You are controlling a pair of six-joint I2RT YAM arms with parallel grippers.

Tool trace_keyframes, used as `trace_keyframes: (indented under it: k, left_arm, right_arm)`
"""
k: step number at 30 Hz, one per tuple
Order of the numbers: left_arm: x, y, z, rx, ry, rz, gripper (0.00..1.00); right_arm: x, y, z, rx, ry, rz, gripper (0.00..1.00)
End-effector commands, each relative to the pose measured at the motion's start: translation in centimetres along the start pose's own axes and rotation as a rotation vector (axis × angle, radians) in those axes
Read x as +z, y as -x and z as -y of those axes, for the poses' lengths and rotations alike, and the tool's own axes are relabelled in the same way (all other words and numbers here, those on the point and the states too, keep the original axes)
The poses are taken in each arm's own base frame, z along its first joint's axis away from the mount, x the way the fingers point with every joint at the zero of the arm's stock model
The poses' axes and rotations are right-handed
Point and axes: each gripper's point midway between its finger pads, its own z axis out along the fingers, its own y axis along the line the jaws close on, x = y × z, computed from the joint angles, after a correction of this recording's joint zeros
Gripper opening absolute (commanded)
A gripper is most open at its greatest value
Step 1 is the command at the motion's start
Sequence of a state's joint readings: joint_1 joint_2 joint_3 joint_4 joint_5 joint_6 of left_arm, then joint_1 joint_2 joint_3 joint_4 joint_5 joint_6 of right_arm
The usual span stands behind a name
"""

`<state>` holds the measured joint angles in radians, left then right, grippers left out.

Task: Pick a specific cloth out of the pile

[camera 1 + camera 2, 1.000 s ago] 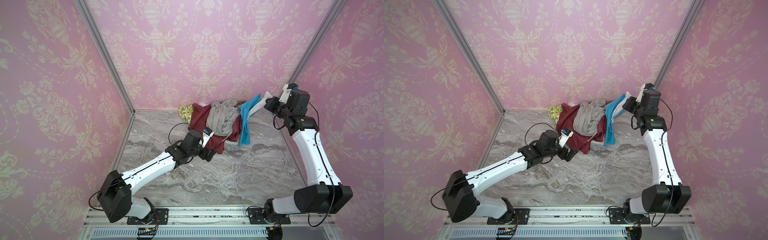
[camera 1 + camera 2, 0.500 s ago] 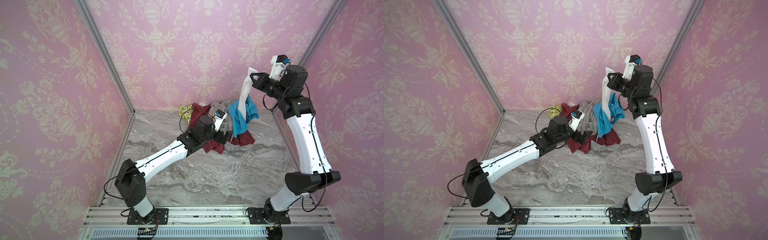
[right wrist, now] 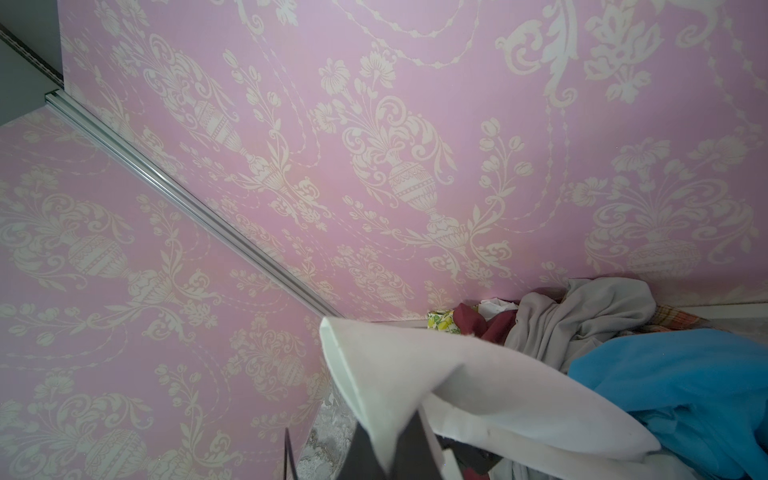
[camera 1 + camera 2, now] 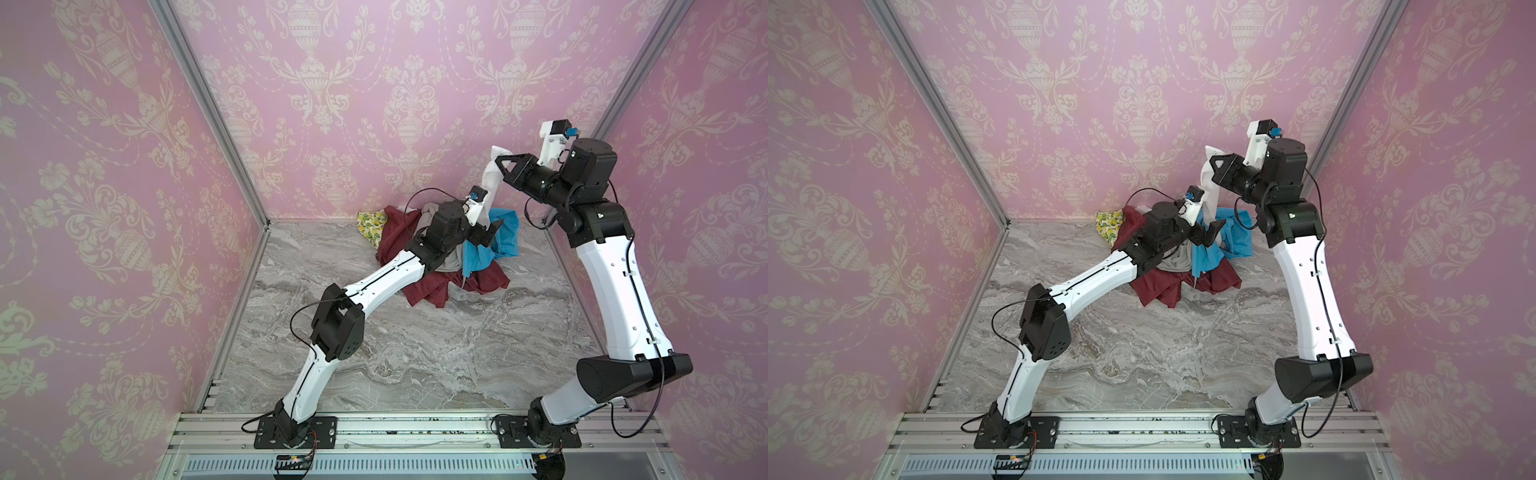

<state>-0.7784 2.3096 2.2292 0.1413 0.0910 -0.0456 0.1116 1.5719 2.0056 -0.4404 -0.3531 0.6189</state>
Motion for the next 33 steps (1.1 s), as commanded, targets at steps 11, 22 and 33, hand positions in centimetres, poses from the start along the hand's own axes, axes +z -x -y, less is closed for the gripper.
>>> trace_keyframes:
  k: [11, 22, 33]
  left_arm:
    - [0.9, 5.9, -6.3, -0.172, 0.072, 0.149, 0.0]
    - [-2.5, 12.6, -5.1, -0.237, -0.012, 0.218, 0.0]
    - [-6.5, 19.2, -3.8, -0.274, -0.077, 0.326, 0.0]
  right_arm:
    - [0.0, -1.4, 6.5, 0.137, -0.031, 0.044, 0.0]
    - [3.3, -10.0, 14.1, 0.031, -0.066, -0.027, 0.73]
    - [5.6, -16.6, 17.5, -0.094, -0.035, -0.086, 0.76]
